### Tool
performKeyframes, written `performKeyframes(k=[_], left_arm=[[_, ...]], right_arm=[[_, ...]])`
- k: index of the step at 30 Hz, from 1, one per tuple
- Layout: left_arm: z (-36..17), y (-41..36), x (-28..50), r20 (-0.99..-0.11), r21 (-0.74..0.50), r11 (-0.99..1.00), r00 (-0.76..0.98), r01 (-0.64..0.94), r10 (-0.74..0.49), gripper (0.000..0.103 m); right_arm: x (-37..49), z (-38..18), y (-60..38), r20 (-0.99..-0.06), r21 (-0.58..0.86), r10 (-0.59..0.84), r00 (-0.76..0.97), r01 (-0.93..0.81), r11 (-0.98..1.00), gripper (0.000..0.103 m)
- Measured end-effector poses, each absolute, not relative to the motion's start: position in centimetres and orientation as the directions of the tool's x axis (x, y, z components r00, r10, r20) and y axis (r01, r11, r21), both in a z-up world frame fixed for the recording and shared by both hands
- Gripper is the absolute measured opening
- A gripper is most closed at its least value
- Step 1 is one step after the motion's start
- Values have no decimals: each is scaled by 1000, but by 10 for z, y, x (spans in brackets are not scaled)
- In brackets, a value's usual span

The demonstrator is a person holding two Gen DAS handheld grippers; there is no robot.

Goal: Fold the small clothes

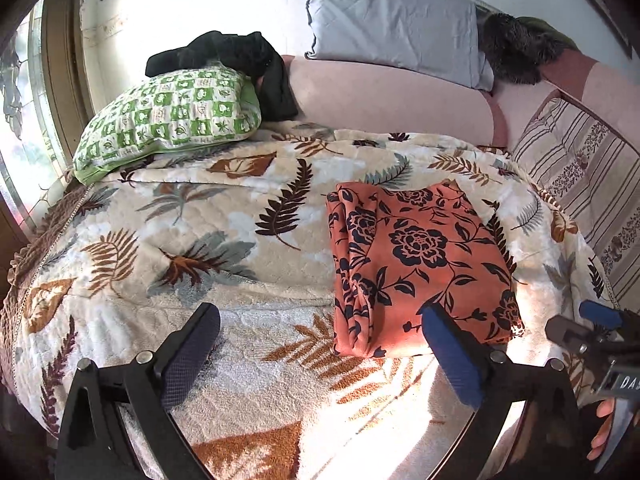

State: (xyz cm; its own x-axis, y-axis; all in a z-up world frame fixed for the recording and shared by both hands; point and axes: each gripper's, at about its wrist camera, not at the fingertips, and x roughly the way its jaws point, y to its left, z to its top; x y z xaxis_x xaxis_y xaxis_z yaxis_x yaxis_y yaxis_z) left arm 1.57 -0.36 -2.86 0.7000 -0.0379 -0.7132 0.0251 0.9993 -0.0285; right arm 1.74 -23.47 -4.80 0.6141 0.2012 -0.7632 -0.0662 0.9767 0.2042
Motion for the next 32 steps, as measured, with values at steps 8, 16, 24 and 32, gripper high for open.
performKeyframes(k=[8,16,24,32], left_arm=[[-6,-28,-10,-694,-7,997,718,71,-56,102],[11,-50,-13,-685,18,995,727,95,-57,102],[6,-57,-2,-709,-25,992,698,120,-102,102],[9,-62,7,-679,0,992,728,128,-95,102]], right_arm=[[-29,-46,-236,-783,112,122,610,-55,992,103],[-35,-29,-244,-763,90,104,639,-54,994,103],[-26,-26,-251,-762,86,96,641,-47,995,103],[-12,-29,-254,-766,84,92,636,-43,996,103]])
